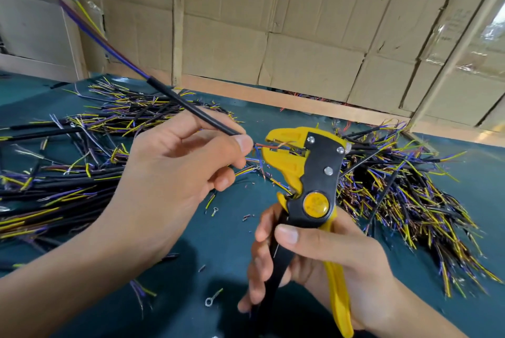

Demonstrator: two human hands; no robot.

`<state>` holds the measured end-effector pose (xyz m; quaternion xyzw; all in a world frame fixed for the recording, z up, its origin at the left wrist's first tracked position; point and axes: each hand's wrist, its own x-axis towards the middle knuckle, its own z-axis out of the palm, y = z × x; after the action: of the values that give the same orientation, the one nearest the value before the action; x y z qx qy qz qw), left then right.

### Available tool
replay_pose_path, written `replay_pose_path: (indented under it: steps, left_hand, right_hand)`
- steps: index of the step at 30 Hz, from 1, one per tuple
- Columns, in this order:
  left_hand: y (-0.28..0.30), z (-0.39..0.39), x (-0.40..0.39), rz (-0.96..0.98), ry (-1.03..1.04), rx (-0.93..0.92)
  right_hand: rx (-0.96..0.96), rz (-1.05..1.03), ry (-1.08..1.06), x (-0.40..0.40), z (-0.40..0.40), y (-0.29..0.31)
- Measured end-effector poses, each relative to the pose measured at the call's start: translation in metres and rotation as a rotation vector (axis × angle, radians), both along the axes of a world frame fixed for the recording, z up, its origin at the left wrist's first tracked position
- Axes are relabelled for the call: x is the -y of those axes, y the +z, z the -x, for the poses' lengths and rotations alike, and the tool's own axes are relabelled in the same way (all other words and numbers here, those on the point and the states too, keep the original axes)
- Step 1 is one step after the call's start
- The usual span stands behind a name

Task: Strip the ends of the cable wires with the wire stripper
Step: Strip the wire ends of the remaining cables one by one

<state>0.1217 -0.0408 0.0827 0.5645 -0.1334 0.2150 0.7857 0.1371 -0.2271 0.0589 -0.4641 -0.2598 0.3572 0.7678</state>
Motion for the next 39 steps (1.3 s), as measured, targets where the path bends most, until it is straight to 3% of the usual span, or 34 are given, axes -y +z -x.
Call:
replay_pose_path:
  steps: [4,9,14,16,24,36,39]
  left_hand:
    - [-0.001,0.000,-0.001,-0.016,-0.017,-0.005]
    - [-0.003,0.000,0.002,-0.012,-0.016,-0.029]
    - [0.001,-0.001,0.000,0.070,0.031,-0.046]
    - [0.003,-0.001,-0.003,0.092,0.052,-0.048]
    - [0.004,0.002,0.001,0.070,0.051,-0.015]
    - [-0.001,0.005,0.004,-0.095,0.101,0.130]
    - [-0.002,0.006,0.005,-0.140,0.112,0.136]
  right_hand:
    - [0.161,0.038,-0.033,0.002,0.002,-0.001]
    - [0.135,0.083,-0.282,0.003,0.004,0.000]
    - [0.082,-0.051,-0.116,0.004,-0.003,-0.004]
    - [0.112,-0.043,-0.145,0.003,-0.005,-0.009]
    - [0.422,0.096,-0.252,0.005,-0.006,-0.020]
    - [0.397,0.161,-0.268,0.004,-0.002,-0.011]
    - [0.390,0.177,-0.407,0.001,0.003,-0.010]
